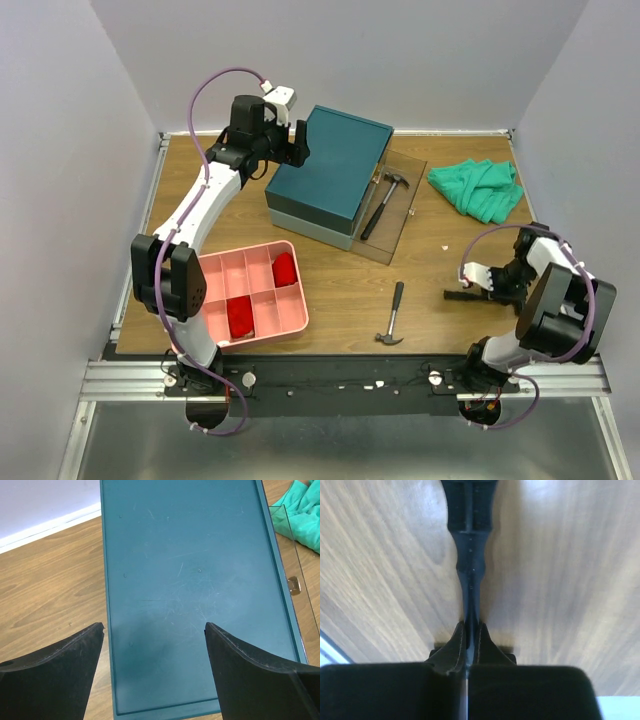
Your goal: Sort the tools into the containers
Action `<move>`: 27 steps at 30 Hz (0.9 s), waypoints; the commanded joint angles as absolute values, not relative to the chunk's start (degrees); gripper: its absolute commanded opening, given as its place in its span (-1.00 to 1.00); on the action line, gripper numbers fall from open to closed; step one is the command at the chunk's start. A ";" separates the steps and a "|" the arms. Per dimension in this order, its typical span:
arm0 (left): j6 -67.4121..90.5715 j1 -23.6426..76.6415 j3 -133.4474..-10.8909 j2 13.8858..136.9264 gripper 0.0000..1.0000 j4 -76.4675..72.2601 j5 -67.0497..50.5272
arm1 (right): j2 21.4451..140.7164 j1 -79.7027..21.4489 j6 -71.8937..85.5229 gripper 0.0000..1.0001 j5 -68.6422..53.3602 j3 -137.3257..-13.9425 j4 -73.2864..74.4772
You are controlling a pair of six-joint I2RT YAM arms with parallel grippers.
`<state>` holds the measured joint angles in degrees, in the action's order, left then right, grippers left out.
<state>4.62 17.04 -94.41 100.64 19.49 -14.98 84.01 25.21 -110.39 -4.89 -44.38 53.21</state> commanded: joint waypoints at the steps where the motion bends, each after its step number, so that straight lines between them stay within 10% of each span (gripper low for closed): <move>1: 3.25 17.58 -95.45 100.46 0.85 19.86 -13.27 | 83.24 24.18 -110.84 -0.99 -16.85 -55.69 61.68; 6: 2.64 18.28 -96.15 100.55 0.85 19.51 -12.66 | 85.33 18.82 -92.95 -0.99 -38.29 -72.56 64.96; 14: 0.53 18.46 -95.46 99.32 0.85 19.69 -10.29 | 105.01 15.21 -11.51 -0.99 -63.79 -100.79 42.78; 19: 0.35 18.46 -93.43 97.30 0.86 19.86 -9.32 | 111.61 12.32 35.32 -0.99 -65.56 -94.93 16.04; 27: -3.34 18.46 -89.91 94.40 0.87 20.30 -7.65 | 119.35 3.88 40.25 -0.99 -59.86 -98.00 17.49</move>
<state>-0.89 18.13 -91.64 97.97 19.57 -9.87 118.30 8.34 27.97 -60.12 -96.38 21.39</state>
